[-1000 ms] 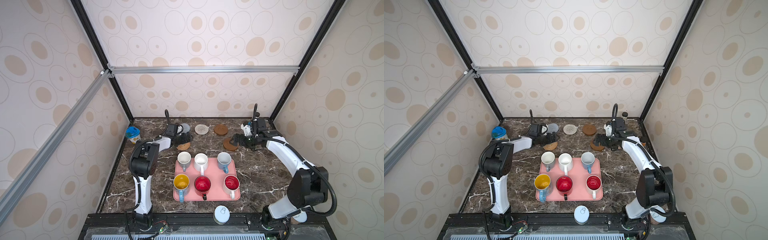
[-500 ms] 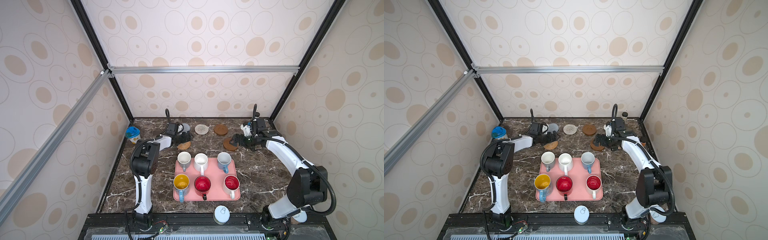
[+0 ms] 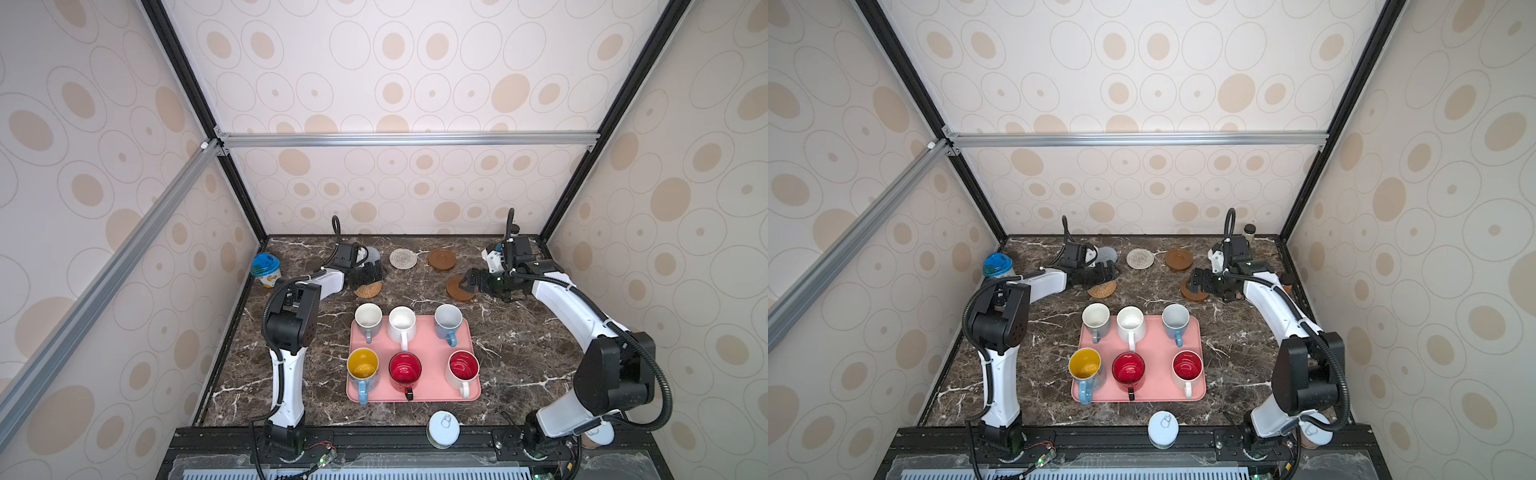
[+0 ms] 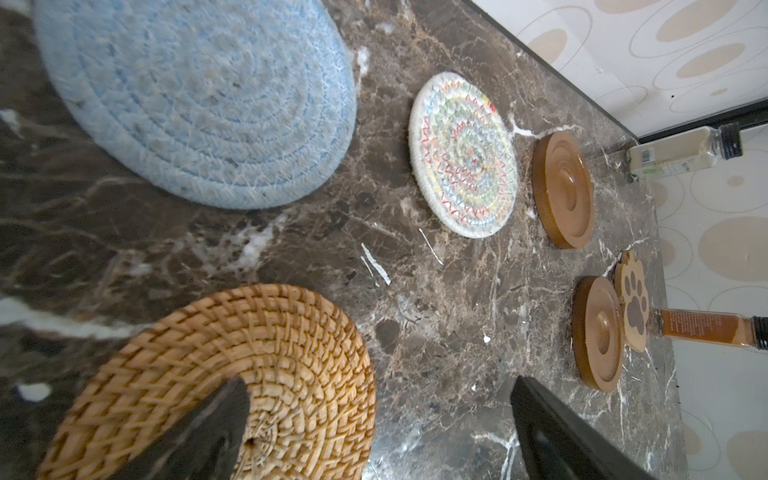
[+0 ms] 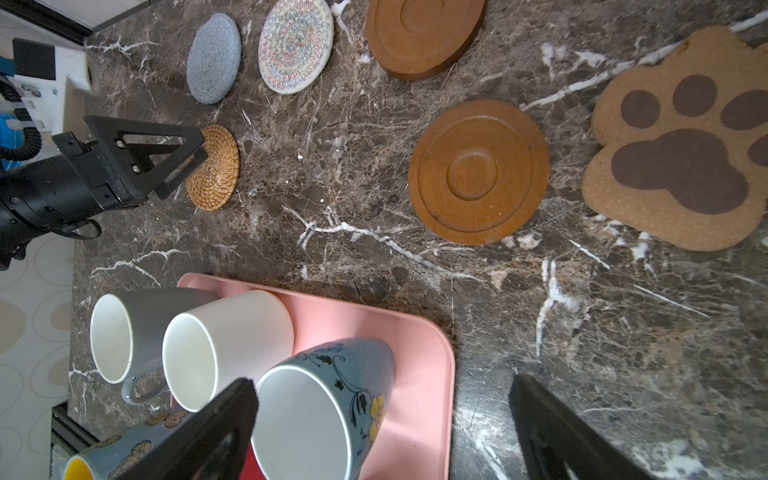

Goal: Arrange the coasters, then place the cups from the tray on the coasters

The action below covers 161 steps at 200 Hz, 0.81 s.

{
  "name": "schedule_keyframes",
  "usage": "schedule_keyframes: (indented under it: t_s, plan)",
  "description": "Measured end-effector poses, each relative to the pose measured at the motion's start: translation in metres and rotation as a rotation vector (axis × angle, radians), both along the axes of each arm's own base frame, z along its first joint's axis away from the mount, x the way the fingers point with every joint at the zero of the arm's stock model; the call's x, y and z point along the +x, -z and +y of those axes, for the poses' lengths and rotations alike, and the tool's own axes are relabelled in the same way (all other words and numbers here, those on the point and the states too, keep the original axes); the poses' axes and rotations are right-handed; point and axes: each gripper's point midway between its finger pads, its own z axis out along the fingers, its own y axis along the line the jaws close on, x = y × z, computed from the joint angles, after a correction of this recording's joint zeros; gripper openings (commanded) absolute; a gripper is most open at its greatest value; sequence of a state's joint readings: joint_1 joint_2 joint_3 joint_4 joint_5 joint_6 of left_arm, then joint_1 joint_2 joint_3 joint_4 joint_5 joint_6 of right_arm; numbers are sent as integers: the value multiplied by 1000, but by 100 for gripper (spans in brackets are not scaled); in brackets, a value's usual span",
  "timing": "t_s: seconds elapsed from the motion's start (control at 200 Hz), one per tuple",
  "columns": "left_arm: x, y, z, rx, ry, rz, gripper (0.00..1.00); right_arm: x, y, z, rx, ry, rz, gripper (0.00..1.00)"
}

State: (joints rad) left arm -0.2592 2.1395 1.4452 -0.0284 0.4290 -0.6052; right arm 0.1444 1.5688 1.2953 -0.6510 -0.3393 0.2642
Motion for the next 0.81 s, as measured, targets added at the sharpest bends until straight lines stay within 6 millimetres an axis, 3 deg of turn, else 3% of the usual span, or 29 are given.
schedule_keyframes:
  t_s: [0.805]
  plan:
    - [2,0,6,9,-11,-2,100,-2,1,0,-2,1,8,99]
